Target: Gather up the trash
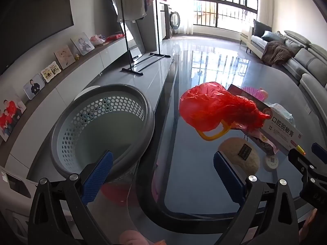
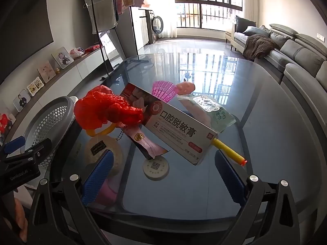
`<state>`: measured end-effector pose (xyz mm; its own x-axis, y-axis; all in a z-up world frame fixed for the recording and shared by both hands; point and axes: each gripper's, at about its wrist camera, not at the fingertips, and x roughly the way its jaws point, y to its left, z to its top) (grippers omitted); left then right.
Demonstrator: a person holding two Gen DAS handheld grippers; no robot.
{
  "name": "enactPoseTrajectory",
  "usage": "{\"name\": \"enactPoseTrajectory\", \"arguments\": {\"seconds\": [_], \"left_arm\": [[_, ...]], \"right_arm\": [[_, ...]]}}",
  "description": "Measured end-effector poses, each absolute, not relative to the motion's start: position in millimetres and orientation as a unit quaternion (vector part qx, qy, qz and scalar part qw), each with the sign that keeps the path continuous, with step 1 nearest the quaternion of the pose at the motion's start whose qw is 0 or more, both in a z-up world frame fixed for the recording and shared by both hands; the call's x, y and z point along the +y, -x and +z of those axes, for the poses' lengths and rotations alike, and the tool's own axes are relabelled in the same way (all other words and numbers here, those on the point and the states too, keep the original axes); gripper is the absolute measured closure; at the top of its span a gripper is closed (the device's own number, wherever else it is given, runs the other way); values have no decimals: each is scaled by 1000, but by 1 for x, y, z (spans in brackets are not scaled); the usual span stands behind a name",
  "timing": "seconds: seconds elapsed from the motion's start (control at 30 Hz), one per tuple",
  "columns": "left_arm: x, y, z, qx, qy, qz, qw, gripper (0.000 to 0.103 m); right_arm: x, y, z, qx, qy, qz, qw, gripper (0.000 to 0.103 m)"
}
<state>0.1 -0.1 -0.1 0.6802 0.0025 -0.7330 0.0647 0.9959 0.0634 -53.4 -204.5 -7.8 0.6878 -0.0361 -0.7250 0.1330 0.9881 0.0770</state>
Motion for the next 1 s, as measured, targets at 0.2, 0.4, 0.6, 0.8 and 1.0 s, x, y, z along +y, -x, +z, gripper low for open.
{"name": "enactPoseTrajectory", "arguments": {"seconds": [0.2,0.4,0.6,0.8,1.0], "left_arm": [[0,0,0,400,-41,-19,915,6],[4,-2,1,399,-41,-20,916,6],[2,0,1,396,-45,-18,917,6],[1,0,3,395,-44,-17,917,6],[1,-2,2,394,-44,-18,918,6]], "right_arm": [[-204,53,-8,391,-61,-45,917,8],[-204,53,-15,389,-62,-45,918,8],[-202,53,-8,390,-64,-44,917,8],[-204,53,-5,389,-64,-43,918,8],[-207,55,-4,389,-65,-42,918,8]]}}
